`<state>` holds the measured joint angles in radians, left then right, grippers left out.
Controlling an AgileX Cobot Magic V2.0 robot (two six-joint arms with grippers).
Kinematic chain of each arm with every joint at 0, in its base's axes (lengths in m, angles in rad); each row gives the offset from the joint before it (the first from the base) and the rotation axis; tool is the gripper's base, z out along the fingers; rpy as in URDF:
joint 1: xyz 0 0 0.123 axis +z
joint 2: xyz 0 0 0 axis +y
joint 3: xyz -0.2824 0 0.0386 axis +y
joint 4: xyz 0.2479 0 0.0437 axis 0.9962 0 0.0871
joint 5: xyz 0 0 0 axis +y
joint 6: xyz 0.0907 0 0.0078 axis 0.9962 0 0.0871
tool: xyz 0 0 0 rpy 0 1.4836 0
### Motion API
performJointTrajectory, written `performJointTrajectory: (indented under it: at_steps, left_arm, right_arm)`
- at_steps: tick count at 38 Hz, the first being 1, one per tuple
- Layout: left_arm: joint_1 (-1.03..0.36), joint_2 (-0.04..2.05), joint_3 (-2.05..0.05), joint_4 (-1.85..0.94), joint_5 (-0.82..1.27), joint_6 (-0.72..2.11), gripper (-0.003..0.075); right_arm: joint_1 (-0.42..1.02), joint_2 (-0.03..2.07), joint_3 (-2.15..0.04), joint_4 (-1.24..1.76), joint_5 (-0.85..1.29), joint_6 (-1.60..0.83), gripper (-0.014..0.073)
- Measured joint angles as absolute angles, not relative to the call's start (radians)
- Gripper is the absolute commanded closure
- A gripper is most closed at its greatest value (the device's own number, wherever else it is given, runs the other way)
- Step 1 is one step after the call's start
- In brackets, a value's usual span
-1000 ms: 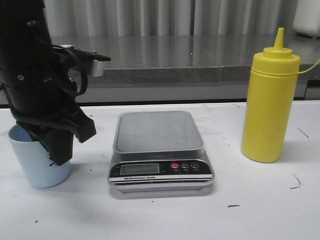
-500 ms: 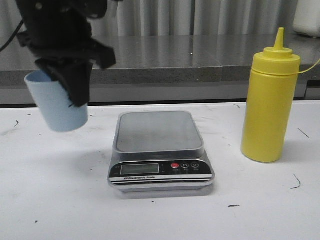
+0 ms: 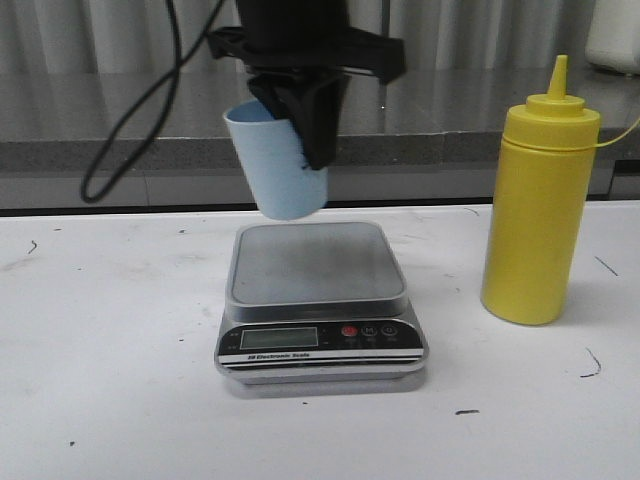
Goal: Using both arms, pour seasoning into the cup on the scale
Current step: 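Lift the blue cup with the left gripper and carry it over the scale, then lower the cup onto the scale platform and open the left gripper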
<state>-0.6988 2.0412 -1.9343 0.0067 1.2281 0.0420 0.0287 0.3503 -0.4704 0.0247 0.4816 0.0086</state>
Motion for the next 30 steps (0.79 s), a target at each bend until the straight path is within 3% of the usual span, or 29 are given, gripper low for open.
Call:
performJointTrajectory:
  at_steps: [10,13,23,30]
  left_arm:
    - [-0.741,2.133,-1.973,0.01,1.232,0.042,0.0736]
    - [-0.745,2.139,-1.973,0.02,1.232,0.042,0.0696]
    - [-0.745,2.139,-1.978,0.026,1.234,0.044,0.0377]
    - [-0.745,2.139,-1.978,0.049,1.235,0.044,0.0228]
  right_arm:
    - [0.029,0.35,-0.47,0.025,0.482,0.009,-0.0019]
    - [0.029,0.35,-0.47,0.025,0.482,0.009,-0.0019]
    - [0.029,0.35,-0.47,0.025,0.482,0.009,-0.0019]
    - [0.029,0.35,-0.47,0.025,0.482,0.009,-0.0019]
